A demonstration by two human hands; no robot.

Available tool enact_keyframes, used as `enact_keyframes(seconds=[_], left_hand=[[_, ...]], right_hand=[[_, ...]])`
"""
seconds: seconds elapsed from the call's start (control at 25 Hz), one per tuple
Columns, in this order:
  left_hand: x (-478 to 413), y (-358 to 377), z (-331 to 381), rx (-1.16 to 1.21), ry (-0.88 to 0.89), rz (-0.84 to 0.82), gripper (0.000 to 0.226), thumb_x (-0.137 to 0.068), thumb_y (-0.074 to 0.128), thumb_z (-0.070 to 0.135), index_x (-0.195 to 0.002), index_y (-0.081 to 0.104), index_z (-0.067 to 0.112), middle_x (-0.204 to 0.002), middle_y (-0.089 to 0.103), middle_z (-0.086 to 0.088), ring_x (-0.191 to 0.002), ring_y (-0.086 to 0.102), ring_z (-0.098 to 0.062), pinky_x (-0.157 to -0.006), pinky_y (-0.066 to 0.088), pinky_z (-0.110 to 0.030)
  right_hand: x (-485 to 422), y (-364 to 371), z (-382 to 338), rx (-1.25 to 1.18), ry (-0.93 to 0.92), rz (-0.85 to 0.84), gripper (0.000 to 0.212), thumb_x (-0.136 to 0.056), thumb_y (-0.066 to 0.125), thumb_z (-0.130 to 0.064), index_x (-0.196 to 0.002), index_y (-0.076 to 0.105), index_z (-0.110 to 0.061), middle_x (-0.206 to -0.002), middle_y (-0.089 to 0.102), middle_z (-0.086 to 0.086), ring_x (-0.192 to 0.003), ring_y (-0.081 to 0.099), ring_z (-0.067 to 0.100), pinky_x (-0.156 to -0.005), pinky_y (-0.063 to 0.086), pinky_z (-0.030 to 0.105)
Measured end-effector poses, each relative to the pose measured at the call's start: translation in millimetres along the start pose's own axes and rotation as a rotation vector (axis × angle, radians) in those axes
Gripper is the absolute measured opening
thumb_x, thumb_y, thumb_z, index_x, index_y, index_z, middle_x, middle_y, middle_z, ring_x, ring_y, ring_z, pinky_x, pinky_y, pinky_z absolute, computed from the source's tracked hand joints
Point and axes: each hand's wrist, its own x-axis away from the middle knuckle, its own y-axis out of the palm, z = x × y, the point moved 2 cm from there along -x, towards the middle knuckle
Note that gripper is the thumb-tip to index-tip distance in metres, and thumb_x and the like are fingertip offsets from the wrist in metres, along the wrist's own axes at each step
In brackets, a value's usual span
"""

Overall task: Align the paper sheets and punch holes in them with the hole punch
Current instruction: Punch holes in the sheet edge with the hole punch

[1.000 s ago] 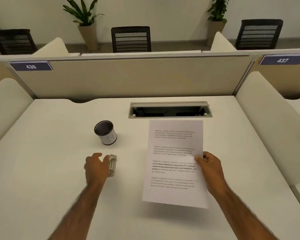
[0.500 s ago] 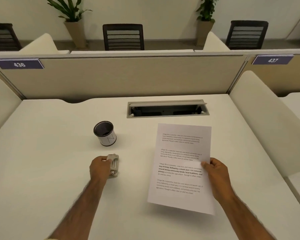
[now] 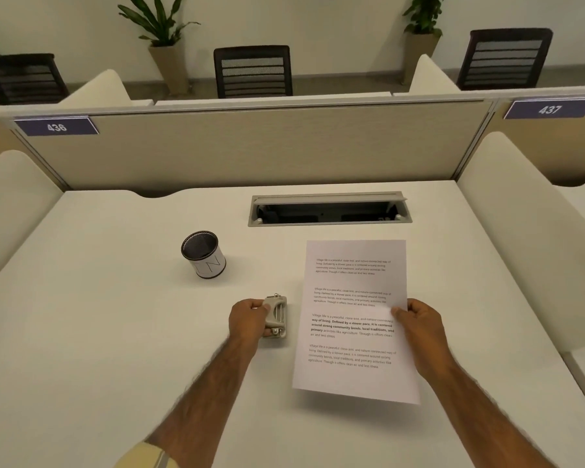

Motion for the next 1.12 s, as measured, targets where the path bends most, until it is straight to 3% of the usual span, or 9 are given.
enact_keyframes(seconds=[0.2, 0.4, 0.52, 0.64, 0.72, 0.88, 1.12], left_hand=[[-1.1, 14.7, -10.5, -0.095, -0.011, 0.049, 0.018, -0.098, 0.066, 0.008, -0.111, 0.071, -0.002, -0.106, 0.073, -0.024, -0.076, 0.070, -0.035, -0.051, 0.061, -0.034], [-3.9, 17.1, -15.7, -0.118, -0.005, 0.061, 0.017, -0.097, 0.066, 0.011, -0.109, 0.074, 0.001, -0.108, 0.075, -0.021, -0.094, 0.073, -0.039, -0.080, 0.064, -0.049], [-3.9, 13.3, -12.8, -0.298, 0.108, 0.107, 0.019, -0.098, 0.064, 0.019, -0.109, 0.073, 0.006, -0.110, 0.076, -0.011, -0.089, 0.065, -0.025, -0.078, 0.052, -0.033], [-5.9, 9.2, -12.5, -0.368, 0.155, 0.111, 0.022, -0.099, 0.063, 0.019, -0.115, 0.072, 0.006, -0.113, 0.075, -0.008, -0.093, 0.061, -0.019, -0.081, 0.043, -0.028], [-6.4, 8.3, -14.9, -0.362, 0.134, 0.082, 0.022, -0.098, 0.065, 0.020, -0.113, 0.072, 0.006, -0.113, 0.075, -0.009, -0.094, 0.064, -0.022, -0.082, 0.048, -0.030], [-7.6, 6.9, -18.6, -0.282, 0.113, 0.053, 0.017, -0.097, 0.067, 0.018, -0.109, 0.071, 0.007, -0.108, 0.074, -0.012, -0.102, 0.070, -0.033, -0.092, 0.060, -0.050], [-10.3, 5.1, -20.1, -0.238, 0.088, 0.008, 0.015, -0.097, 0.067, 0.016, -0.107, 0.070, 0.005, -0.109, 0.073, -0.015, -0.105, 0.071, -0.038, -0.094, 0.059, -0.056]], right_hand=[[-7.2, -6.3, 8.6, 0.026, 0.016, -0.012, 0.009, -0.094, 0.061, -0.005, -0.097, 0.070, -0.004, -0.097, 0.079, 0.014, -0.089, 0.074, 0.043, -0.084, 0.060, 0.058], [-13.3, -11.6, 12.7, 0.046, 0.031, -0.032, 0.009, -0.095, 0.061, -0.006, -0.099, 0.070, -0.004, -0.098, 0.078, 0.014, -0.089, 0.074, 0.041, -0.084, 0.060, 0.059], [-17.1, -10.0, 14.2, 0.045, 0.045, -0.038, 0.010, -0.095, 0.062, -0.007, -0.098, 0.071, -0.007, -0.098, 0.079, 0.012, -0.089, 0.075, 0.039, -0.084, 0.060, 0.057], [-20.0, -2.4, 19.8, 0.053, 0.065, -0.052, 0.009, -0.094, 0.062, -0.007, -0.097, 0.070, -0.005, -0.097, 0.079, 0.013, -0.088, 0.075, 0.039, -0.083, 0.061, 0.057], [-19.8, 4.0, 26.9, 0.065, 0.076, -0.058, 0.008, -0.093, 0.062, -0.007, -0.095, 0.070, -0.005, -0.097, 0.078, 0.015, -0.083, 0.075, 0.036, -0.080, 0.062, 0.054], [-19.0, 13.8, 37.4, 0.101, 0.092, -0.063, 0.008, -0.091, 0.061, -0.006, -0.091, 0.068, -0.003, -0.095, 0.077, 0.017, -0.085, 0.074, 0.041, -0.080, 0.061, 0.058], [-19.5, 22.8, 41.6, 0.125, 0.108, -0.077, 0.010, -0.091, 0.060, -0.005, -0.092, 0.069, 0.000, -0.094, 0.077, 0.017, -0.089, 0.073, 0.044, -0.081, 0.060, 0.060]])
